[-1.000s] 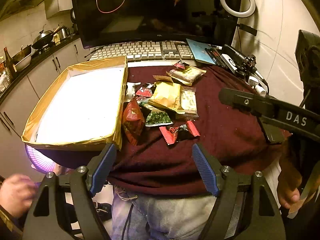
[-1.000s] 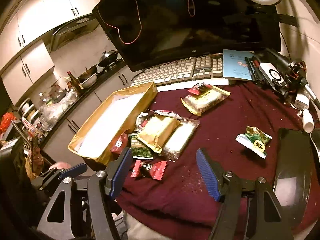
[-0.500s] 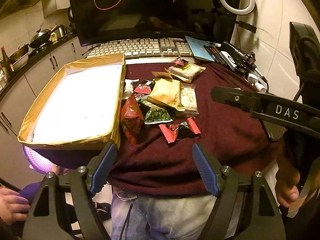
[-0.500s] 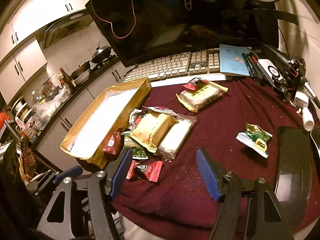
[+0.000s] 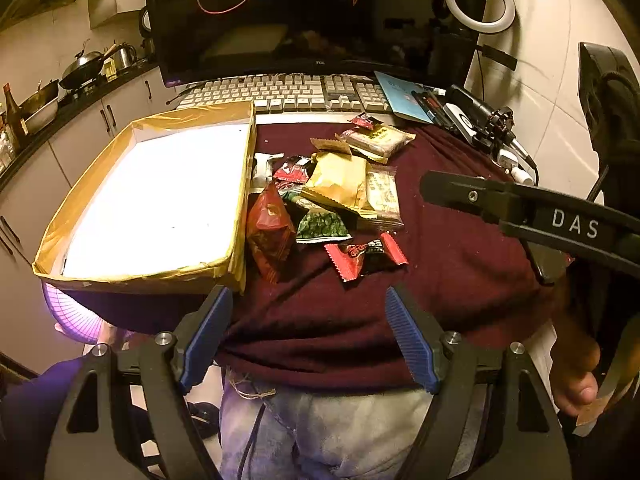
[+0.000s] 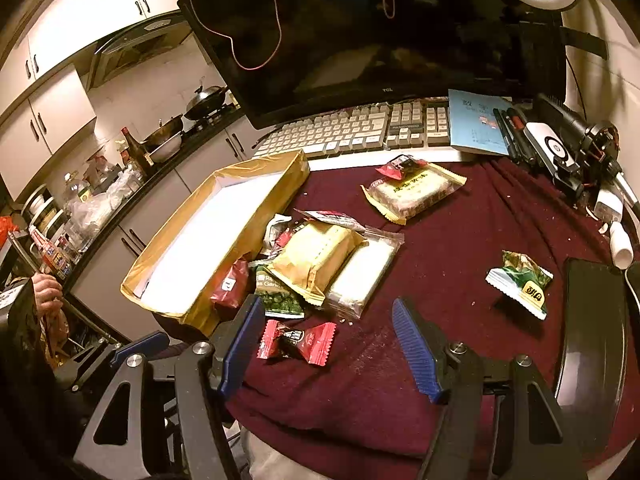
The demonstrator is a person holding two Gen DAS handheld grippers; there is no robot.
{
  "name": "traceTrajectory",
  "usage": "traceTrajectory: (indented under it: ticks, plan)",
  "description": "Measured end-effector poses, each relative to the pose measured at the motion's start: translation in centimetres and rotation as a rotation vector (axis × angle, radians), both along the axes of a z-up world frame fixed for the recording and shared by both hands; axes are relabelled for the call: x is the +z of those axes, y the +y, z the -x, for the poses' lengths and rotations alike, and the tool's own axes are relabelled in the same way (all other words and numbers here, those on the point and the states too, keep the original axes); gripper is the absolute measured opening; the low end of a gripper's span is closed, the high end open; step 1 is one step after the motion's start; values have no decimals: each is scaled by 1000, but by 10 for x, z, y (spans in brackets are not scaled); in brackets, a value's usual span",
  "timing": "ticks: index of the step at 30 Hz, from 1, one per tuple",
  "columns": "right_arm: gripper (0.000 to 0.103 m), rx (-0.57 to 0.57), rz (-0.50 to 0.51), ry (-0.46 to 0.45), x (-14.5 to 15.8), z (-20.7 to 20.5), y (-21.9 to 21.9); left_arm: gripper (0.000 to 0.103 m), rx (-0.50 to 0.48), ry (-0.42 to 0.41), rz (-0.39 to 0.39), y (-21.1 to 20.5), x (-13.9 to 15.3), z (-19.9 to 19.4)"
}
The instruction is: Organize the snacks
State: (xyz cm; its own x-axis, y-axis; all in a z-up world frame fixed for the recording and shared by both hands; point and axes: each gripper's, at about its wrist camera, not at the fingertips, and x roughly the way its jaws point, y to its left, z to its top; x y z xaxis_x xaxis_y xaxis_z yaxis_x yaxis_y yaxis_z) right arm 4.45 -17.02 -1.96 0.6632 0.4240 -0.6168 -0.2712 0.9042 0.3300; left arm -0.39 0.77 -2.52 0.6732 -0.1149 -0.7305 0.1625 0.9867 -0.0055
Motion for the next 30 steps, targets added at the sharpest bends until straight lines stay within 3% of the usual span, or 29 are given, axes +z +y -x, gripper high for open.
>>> traceTrajectory:
  ticks: [30]
  plan:
    - [69, 5, -17, -5, -5, -4, -2, 79, 11, 12, 8, 0, -5, -1]
